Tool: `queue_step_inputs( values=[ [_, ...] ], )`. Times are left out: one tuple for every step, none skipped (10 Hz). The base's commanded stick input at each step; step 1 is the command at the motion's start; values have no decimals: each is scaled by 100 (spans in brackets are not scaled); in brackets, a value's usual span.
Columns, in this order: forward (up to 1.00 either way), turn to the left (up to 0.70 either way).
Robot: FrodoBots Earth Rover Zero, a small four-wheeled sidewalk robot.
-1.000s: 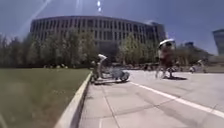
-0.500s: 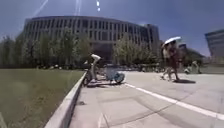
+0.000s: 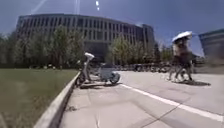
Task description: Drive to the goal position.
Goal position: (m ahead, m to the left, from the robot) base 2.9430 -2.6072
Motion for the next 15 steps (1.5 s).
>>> queue_step_inputs(
  values=[
    [47,-24],
    [47,-24],
    [47,-24],
    [47,-24],
    [47,-24],
    [46,-23],
    [46,-24],
    [46,-24],
    [47,-24],
    [46,-24],
    [46,-23],
    [46,-23],
    [46,-24],
    [47,-24],
    [46,-23]
  ],
)
